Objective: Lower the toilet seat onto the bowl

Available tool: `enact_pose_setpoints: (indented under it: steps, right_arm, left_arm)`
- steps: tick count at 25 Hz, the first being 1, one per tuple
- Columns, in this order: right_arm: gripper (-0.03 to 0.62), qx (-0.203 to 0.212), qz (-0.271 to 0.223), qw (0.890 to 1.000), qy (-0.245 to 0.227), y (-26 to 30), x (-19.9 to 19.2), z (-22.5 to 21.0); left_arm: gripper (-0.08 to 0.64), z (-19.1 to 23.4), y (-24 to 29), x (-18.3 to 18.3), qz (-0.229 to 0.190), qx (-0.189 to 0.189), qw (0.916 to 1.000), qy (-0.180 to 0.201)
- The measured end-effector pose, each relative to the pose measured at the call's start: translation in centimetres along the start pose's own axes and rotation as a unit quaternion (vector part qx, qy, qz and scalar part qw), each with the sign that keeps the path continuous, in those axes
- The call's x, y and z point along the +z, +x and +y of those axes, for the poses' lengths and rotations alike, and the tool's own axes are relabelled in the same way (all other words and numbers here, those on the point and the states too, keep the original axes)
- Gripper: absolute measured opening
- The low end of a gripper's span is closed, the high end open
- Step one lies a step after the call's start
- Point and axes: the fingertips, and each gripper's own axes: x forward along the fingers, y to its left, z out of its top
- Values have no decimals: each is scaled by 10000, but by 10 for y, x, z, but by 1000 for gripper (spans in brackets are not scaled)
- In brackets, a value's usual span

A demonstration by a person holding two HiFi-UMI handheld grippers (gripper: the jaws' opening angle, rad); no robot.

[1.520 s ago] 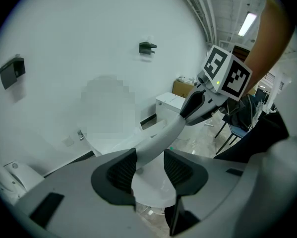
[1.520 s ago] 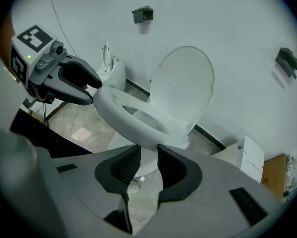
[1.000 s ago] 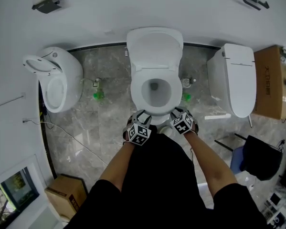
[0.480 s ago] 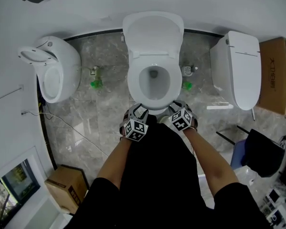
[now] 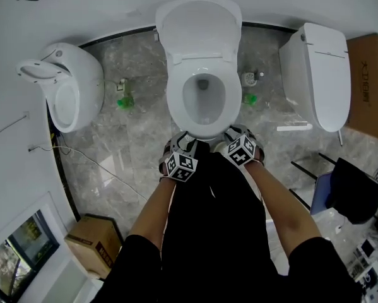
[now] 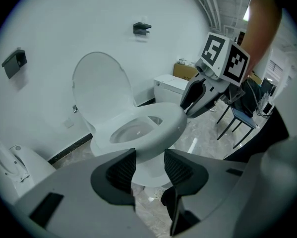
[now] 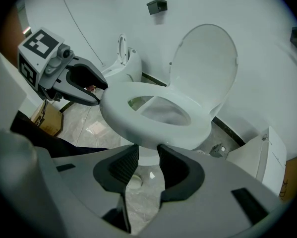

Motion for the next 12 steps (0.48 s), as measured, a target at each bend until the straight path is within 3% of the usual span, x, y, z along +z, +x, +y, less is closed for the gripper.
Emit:
enact_pose_setpoints:
  steps: [6, 12]
  right_arm:
    - [145, 19, 105, 9999, -134, 8, -9, 7]
    - [143, -10, 143, 9997, -214, 21, -24, 11]
  left_arm:
    - [186, -6, 4, -12, -1, -166, 9998, -125]
    - [184, -16, 17, -25, 75, -96, 9999, -63]
